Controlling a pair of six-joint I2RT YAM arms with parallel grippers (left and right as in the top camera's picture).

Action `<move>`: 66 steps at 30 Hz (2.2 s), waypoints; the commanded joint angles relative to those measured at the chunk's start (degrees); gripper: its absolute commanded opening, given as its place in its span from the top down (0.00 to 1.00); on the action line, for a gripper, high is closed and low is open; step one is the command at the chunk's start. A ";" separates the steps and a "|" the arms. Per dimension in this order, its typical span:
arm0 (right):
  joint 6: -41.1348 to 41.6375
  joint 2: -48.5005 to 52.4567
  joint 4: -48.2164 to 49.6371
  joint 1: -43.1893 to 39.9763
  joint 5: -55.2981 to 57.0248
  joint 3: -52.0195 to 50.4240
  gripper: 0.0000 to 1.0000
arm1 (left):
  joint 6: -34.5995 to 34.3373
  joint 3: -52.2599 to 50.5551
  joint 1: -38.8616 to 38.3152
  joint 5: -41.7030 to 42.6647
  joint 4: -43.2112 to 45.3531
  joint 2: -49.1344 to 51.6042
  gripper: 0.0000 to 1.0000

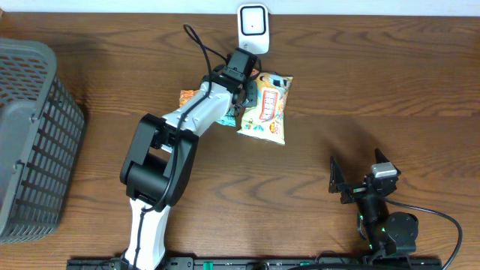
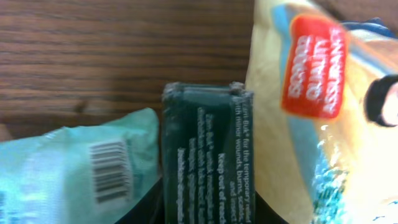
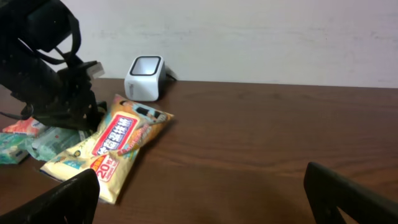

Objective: Scan the item barcode
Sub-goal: 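Carry the Zam-Buk box over to the packs near the scanner, then place the Zam-Buk box on the table and pull the left gripper back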

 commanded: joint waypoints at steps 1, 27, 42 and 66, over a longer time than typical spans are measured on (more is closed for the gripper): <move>-0.83 -0.24 -0.24 0.24 0.04 -0.02 0.01 | 0.09 -0.28 -0.28 -1.38 -0.07 0.52 0.71; -0.83 -0.24 -0.24 0.24 0.04 -0.02 0.01 | 0.15 -0.22 0.76 -1.40 -9.81 -21.55 0.47; -0.83 -0.24 -0.24 0.24 0.04 -0.02 0.01 | 1.42 -0.22 0.74 -9.03 -40.06 -42.12 0.30; -0.83 -0.24 -0.24 0.24 0.04 -0.02 0.01 | -11.30 -0.70 10.78 -9.29 -62.66 -46.42 0.02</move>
